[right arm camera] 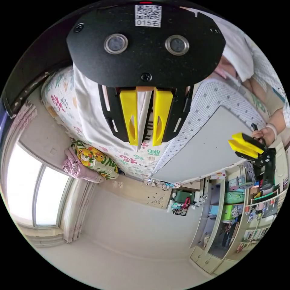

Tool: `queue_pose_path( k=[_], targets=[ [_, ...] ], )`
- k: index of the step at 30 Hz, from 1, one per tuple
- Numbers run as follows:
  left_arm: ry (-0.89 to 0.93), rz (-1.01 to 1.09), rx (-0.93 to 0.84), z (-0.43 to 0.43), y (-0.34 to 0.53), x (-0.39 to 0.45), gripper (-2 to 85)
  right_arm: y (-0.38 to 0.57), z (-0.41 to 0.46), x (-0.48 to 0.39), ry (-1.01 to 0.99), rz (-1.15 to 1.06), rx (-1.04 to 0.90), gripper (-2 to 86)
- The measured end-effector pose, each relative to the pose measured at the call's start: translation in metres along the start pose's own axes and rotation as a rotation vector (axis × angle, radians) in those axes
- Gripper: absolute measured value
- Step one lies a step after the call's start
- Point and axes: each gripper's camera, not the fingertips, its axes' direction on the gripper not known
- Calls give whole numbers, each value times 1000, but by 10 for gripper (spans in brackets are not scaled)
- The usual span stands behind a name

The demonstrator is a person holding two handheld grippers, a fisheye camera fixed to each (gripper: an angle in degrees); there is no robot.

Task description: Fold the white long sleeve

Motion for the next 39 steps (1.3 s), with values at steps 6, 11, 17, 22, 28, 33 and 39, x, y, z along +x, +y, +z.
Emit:
queue_pose_path(
  k=[6,11,17,22,28,33,39],
  targets=[
    [8,-90,-28,77,-56,-61,83,-52,101,60,-16,7,-159,113],
    [30,-169,-44,159,-86,-110,96,-15,117,159,-221,279,-166,48],
    [100,-263,-18,238,-99,-142,111,95,67,289,-703,778,388,33],
    [131,-326,-87,301,-88,-152,110,125,54,318,-780,803,494,28],
    [126,-246,-102,317,-55,-121,43,131,40,329,-738,764,481,28],
    [44,-185,-93,279,-35,-79,24,103,35,332,-639,749,312,28],
    [-1,-105,37,166,11,-19,17,39,-107,302,-346,485,441,23]
  ],
)
